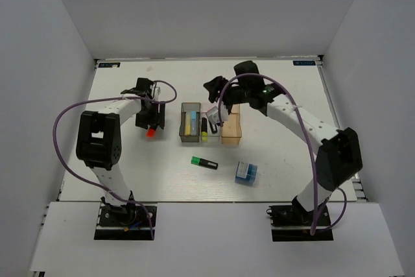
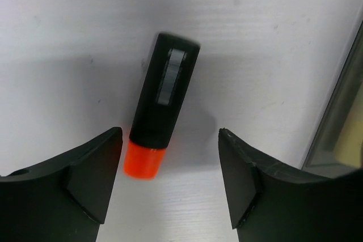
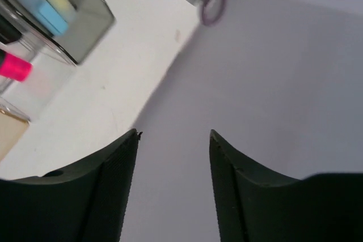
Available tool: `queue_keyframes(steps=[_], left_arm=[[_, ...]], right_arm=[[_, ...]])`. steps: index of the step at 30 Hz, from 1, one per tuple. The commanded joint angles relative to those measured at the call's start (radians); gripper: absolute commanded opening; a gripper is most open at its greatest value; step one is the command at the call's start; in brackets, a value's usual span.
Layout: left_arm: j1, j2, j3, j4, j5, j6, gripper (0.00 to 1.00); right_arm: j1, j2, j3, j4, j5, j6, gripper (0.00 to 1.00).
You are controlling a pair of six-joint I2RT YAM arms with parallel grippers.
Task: Sort the stationery into containers
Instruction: Pick up the pen from the center of the board, then place the pen in the storage box.
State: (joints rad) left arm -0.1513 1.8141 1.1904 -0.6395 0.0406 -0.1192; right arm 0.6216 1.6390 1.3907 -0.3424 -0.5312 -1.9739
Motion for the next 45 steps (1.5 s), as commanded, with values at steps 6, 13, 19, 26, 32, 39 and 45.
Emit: queue_keyframes(steps=[6,13,19,26,32,39,45], left_arm=[[-0.034,0.103,0.112,-0.055,-0.084,0.046,0.69],[-0.036,0.128,0.089,-0.072,-0.128,0.033,0.23],[-0.033,-0.021,0.092,-0.098,-0.087,-0.014,0.01],[-0.180,-0.303,0.115,-0.106,0.007,-0.111,0.01],[-0.387,-0.306,0.187,-0.086,0.048,-0.200,0.01],[-0.537,-0.165,0.192,0.040,-0.088,-0.298,0.01],[-0.571,-0.052,0.262,0.058,-0.152,-0.309,0.04]], right_arm=[[-0.075,-0.250,-0.007,-0.067,0.160,0.398,0.49],[-0.126,-0.361,-0.039,-0.044,0.334,0.925,0.12],[-0.148,-0.299,0.150,-0.353,0.542,1.296,0.90],[-0.191,-0.373,-0.039,-0.470,0.283,1.454,0.32],[-0.197,-0.358,-0.145,-0.455,0.200,1.615,0.23],[-0.214,-0.375,-0.203,-0.382,0.099,1.757,0.53],[-0.227,-0.410,-0.260,-0.340,0.069,1.790,0.53]])
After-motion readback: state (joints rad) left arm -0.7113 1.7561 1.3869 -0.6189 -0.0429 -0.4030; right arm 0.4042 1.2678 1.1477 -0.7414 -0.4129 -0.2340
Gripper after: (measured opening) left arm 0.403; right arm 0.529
